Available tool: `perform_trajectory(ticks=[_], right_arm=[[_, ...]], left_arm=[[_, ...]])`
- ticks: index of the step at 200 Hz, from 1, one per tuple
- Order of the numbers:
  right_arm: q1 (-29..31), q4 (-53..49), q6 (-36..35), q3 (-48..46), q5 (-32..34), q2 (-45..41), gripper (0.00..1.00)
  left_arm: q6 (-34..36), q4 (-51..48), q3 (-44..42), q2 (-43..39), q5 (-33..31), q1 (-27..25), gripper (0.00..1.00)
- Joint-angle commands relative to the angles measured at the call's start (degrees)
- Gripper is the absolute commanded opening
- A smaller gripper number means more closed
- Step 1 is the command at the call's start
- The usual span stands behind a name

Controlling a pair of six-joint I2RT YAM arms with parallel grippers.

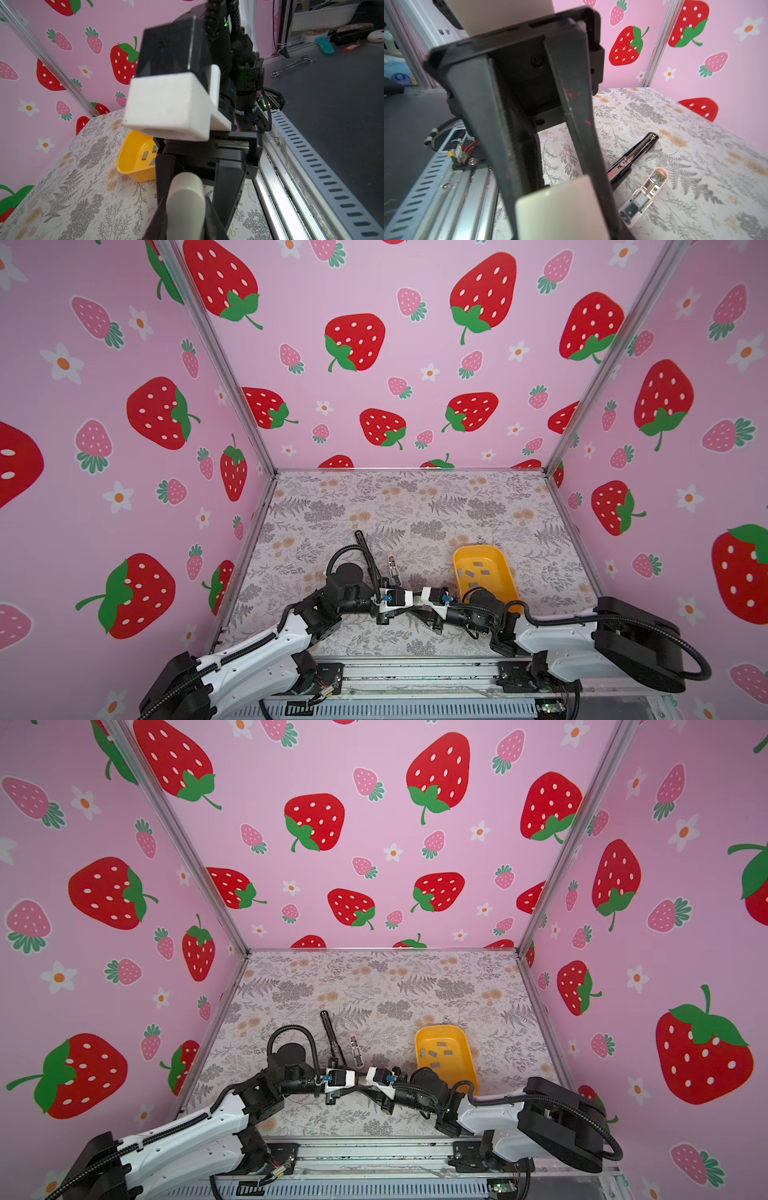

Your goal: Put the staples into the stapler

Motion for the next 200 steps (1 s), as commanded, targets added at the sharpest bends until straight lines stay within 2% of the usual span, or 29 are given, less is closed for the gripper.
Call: perform_trajectory(ticks=[1,29,36,63,114,116,118,120,122,123,126,137,155,185,200], right_arm=[[0.0,0.0,0.3,1.6,1.6,-0.1,0.24],[0.0,-0.6,1.9,0.8,4.7,-1.5,0.19],[0.1,-0.6,2.4,0.5,5.3,-1.9,0.18],[0.1,-1.4,4.3,-0.2,8.9,-3.4,0.16],[0.3,-4.7,7.4,0.7,15.6,-4.0,0.09],[0.3,-4.8,7.7,0.7,16.1,-3.9,0.08],[0.3,-4.9,7.9,0.8,16.5,-3.8,0.08],[0.3,-5.3,8.2,0.9,17.2,-3.8,0.07],[0.3,-5.4,8.2,1.1,17.5,-3.7,0.07],[0.3,-5.5,8.5,1.1,17.8,-3.7,0.07],[0.3,-5.8,8.8,1.3,18.6,-3.7,0.06],[0.3,-7.4,10.3,2.0,21.6,-3.1,0.05],[0.3,-11.2,12.4,4.3,25.3,-2.0,0.04],[0.3,-17.5,16.0,8.1,31.2,0.4,0.0],[0.3,-20.6,17.9,9.8,33.3,1.2,0.0]], left_arm=[[2.1,-0.3,3.2,-0.5,1.2,-0.2,0.0],[-0.8,-2.4,5.2,-1.0,-1.6,-0.2,0.0],[-1.5,-2.5,5.2,-1.3,-3.0,-0.2,0.03],[-4.7,0.8,2.6,-3.8,-8.2,-0.2,0.05],[-15.8,5.3,-1.0,-10.3,-26.3,-0.2,0.05],[-16.2,5.3,-1.0,-10.5,-27.1,-0.2,0.1],[-16.6,5.1,-1.0,-10.7,-27.9,-0.2,0.21],[-16.9,4.8,-0.9,-10.8,-28.5,-0.2,0.42],[-17.2,4.5,-0.8,-11.0,-29.0,-0.2,0.76],[-17.3,4.3,-0.8,-11.1,-29.2,-0.3,0.87],[-17.3,3.7,-0.7,-11.3,-29.8,-0.2,0.99],[-16.6,1.7,-0.2,-12.1,-29.9,-0.2,0.99],[-16.2,2.4,-1.5,-13.3,-33.8,-0.2,0.99],[-19.5,7.1,-4.9,-15.6,-44.8,-0.1,0.99],[-23.0,9.3,-5.4,-16.0,-54.2,-0.1,0.99]])
